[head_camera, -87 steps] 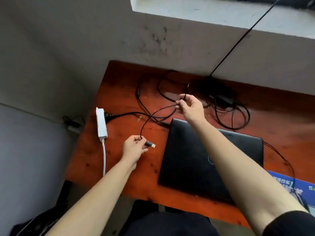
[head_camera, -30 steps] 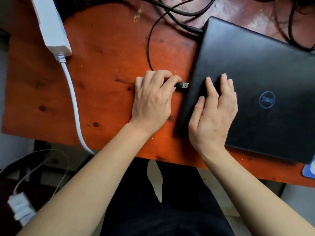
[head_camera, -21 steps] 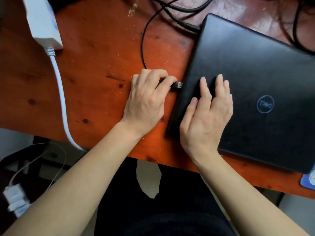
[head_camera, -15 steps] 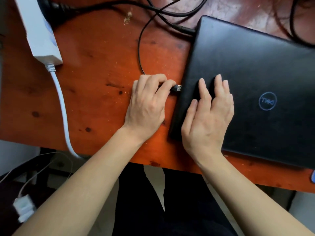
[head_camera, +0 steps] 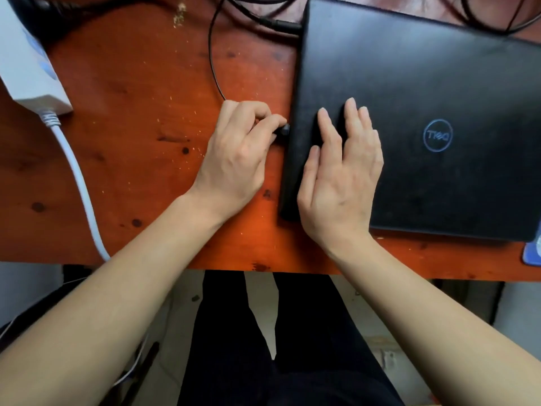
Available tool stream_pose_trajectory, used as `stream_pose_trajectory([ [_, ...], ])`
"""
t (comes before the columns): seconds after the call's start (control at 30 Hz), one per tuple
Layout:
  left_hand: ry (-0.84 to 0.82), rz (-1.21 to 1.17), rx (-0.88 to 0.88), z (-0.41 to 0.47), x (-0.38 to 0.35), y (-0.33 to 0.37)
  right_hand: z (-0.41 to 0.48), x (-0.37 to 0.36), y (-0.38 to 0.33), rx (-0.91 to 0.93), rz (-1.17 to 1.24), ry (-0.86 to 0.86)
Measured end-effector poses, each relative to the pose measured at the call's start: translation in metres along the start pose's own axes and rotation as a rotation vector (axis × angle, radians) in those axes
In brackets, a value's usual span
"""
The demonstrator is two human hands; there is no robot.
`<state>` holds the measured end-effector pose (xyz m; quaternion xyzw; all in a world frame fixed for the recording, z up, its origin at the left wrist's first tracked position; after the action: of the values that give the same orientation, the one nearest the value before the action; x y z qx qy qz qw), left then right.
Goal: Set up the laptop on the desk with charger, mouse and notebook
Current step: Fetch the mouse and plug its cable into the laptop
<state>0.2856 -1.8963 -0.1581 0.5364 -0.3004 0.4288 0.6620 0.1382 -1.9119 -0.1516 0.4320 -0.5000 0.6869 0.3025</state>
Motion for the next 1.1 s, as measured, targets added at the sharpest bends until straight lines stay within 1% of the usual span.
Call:
stream_pose_trajectory([
  [0.1,0.006,-0.002,-0.053,0.001,0.002,-0.004,0.001,-0.001,0.000,-0.004,0.006,-0.005],
  [0.5,0.085,-0.017,-0.105,-0.002,-0.001,-0.004,-0.001,-0.003,0.003,0.012,-0.019,-0.002],
  [0.6,0.096,-0.031,-0.094,-0.002,0.000,-0.004,0.000,-0.003,0.001,0.026,-0.019,0.002],
  [0.67,0.088,-0.038,-0.066,-0.002,0.003,-0.002,0.001,-0.002,0.000,0.030,-0.023,-0.001],
  [0.77,0.057,-0.003,0.031,0.000,0.009,0.001,0.000,0.000,0.000,0.025,-0.037,-0.012],
  [0.93,-0.042,0.151,0.204,0.000,0.044,0.013,0.005,0.009,-0.006,0.010,-0.029,-0.063],
  [1.03,0.008,0.287,0.309,0.002,0.094,0.011,0.015,0.026,-0.016,0.032,0.028,-0.121],
  [1.1,0.069,0.377,0.352,0.008,0.136,0.010,0.036,0.043,-0.031,0.122,0.074,-0.114],
])
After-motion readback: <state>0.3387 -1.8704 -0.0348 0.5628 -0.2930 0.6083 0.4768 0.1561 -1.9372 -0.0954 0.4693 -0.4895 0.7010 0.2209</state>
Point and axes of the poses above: each hand's wrist, its own z-axis towards the middle knuckle, its own x-axis out of the back of the hand, y = z × x, the point moved 5 cm from there along z, towards the middle knuckle, and after that the axes turned 7 degrees about z, right-handed, at the moved point
